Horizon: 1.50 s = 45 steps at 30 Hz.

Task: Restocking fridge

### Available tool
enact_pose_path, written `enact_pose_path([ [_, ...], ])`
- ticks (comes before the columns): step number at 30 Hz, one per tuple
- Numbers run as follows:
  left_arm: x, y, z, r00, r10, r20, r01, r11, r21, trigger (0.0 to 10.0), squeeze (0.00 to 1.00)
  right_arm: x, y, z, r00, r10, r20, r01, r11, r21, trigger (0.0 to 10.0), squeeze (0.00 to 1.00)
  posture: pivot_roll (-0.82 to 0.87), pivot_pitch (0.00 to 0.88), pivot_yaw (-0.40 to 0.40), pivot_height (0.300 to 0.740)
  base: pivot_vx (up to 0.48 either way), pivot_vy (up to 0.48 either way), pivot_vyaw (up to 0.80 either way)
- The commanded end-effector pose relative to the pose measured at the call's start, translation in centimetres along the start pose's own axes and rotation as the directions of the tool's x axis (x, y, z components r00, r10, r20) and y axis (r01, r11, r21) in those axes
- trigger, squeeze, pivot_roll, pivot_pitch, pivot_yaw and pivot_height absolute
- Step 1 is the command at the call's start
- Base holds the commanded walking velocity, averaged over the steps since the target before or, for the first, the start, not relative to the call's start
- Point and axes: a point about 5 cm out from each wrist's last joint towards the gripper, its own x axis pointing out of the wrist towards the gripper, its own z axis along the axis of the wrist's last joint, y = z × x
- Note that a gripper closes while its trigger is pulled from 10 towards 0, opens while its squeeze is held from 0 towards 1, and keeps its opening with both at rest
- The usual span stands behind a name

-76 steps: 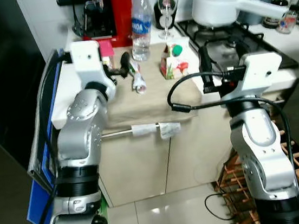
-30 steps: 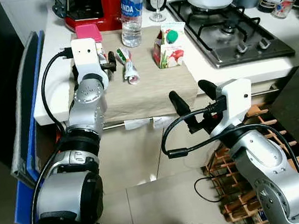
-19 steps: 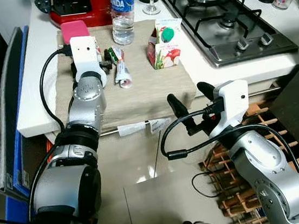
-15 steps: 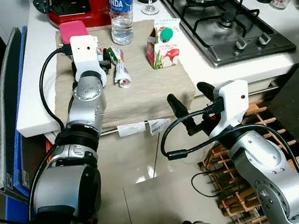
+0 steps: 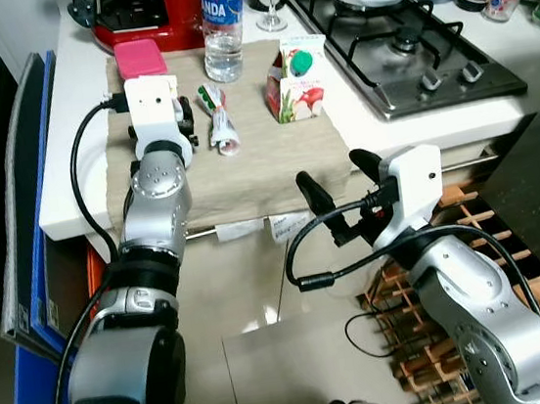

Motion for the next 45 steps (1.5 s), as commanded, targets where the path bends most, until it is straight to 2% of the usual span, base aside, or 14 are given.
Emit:
enact_pose_path([
  [1, -0.5, -0.5, 0.9, 0.999, -0.033, 0.041, 0.034, 0.999, -0.01, 0.0, 0.0, 0.3, -0.7, 0.3, 0.999, -0.041, 0.027, 0.042, 0.999, -0.027, 10.0, 0.03, -0.14, 0.031, -0.05, 0.74, 0.0, 0.0, 0.0],
  [2, -0.5, -0.5, 0.9, 0.999, -0.033, 0.041, 0.034, 0.999, -0.01, 0.0, 0.0, 0.3, -0.7, 0.3, 0.999, -0.041, 0.027, 0.042, 0.999, -0.027, 10.0, 0.03, -0.14, 0.031, -0.05, 0.74, 0.0, 0.0, 0.0],
  [5, -1.5, -0.3, 2.3, 0.992, -0.047, 0.117, 0.051, 0.998, -0.03, 0.0, 0.0, 0.9, -1.9, 0.7, 0.986, -0.144, 0.078, 0.147, 0.989, -0.028, 10.0, 0.03, -0.12, 0.0, -0.041, 0.74, 0.0, 0.0, 0.0],
  [7, -2.4, -0.1, 3.3, 0.982, -0.063, 0.177, 0.066, 0.998, -0.012, 0.0, 0.0, 1.3, -2.4, 1.0, 0.976, -0.188, 0.114, 0.193, 0.981, -0.034, 10.0, 0.03, -0.1, 0.0, -0.038, 0.74, 0.0, 0.0, 0.0],
  [8, -2.9, 0.1, 3.6, 0.978, -0.065, 0.196, 0.068, 0.998, -0.009, 5.4, 0.0, 1.5, -2.7, 1.1, 0.971, -0.202, 0.129, 0.208, 0.977, -0.037, 10.0, 0.03, -0.09, 0.0, -0.038, 0.74, 0.0, 0.0, 0.0],
  [9, -3.3, 0.2, 3.8, 0.975, -0.07, 0.21, 0.073, 0.997, -0.01, 10.0, 0.0, 1.7, -2.8, 1.2, 0.969, -0.207, 0.138, 0.214, 0.976, -0.037, 10.0, 0.03, -0.09, 0.0, -0.038, 0.74, 0.0, 0.0, 0.0],
  [11, -4.6, 0.5, 4.6, 0.957, -0.079, 0.28, 0.085, 0.996, -0.011, 10.0, 0.0, 2.0, -3.1, 1.4, 0.959, -0.229, 0.167, 0.239, 0.97, -0.043, 10.0, 0.03, -0.07, 0.0, -0.038, 0.74, 0.0, 0.0, 0.0],
  [15, -6.5, 0.8, 4.6, 0.945, -0.091, 0.313, 0.088, 0.996, 0.022, 10.0, 0.0, 2.4, -3.5, 1.5, 0.939, -0.271, 0.211, 0.288, 0.956, -0.052, 10.0, 0.03, -0.04, 0.0, -0.038, 0.74, 0.0, 0.0, 0.0],
  [18, -8.3, 0.8, 3.6, 0.949, -0.106, 0.296, 0.106, 0.994, 0.017, 10.0, 0.0, 2.5, -3.8, 1.8, 0.919, -0.308, 0.244, 0.327, 0.944, -0.039, 10.0, 0.03, -0.03, 0.0, -0.04, 0.74, 0.0, 0.0, 0.0],
  [20, -8.7, 0.7, 3.0, 0.959, -0.106, 0.264, 0.108, 0.994, 0.009, 10.0, 0.0, 2.7, -4.1, 1.7, 0.911, -0.324, 0.254, 0.343, 0.939, -0.034, 10.0, 0.03, -0.02, 0.0, -0.044, 0.74, 0.0, 0.0, 0.0],
  [27, -8.0, 0.4, 1.4, 0.977, -0.075, 0.198, 0.076, 0.997, 0.003, 10.0, 0.0, 3.1, -4.9, 0.2, 0.912, -0.355, 0.205, 0.366, 0.93, -0.02, 10.0, 0.03, -0.04, 0.0, -0.048, 0.74, 0.0, 0.0, 0.0],
  [31, -8.0, 0.3, 0.8, 0.983, -0.069, 0.169, 0.072, 0.997, -0.011, 10.0, 0.0, 2.7, -5.2, -0.6, 0.914, -0.368, 0.172, 0.376, 0.927, -0.014, 10.0, 0.03, -0.06, 0.0, -0.048, 0.74, -0.319, 0.0, 0.0],
  [45, -7.3, -0.5, 0.9, 0.981, -0.084, 0.175, 0.087, 0.996, -0.01, 10.0, 0.0, 3.0, -5.5, -1.2, 0.916, -0.369, 0.158, 0.376, 0.926, -0.016, 10.0, 0.03, -0.06, 0.0, -0.041, 0.74, -0.379, 0.0, 0.0],
])
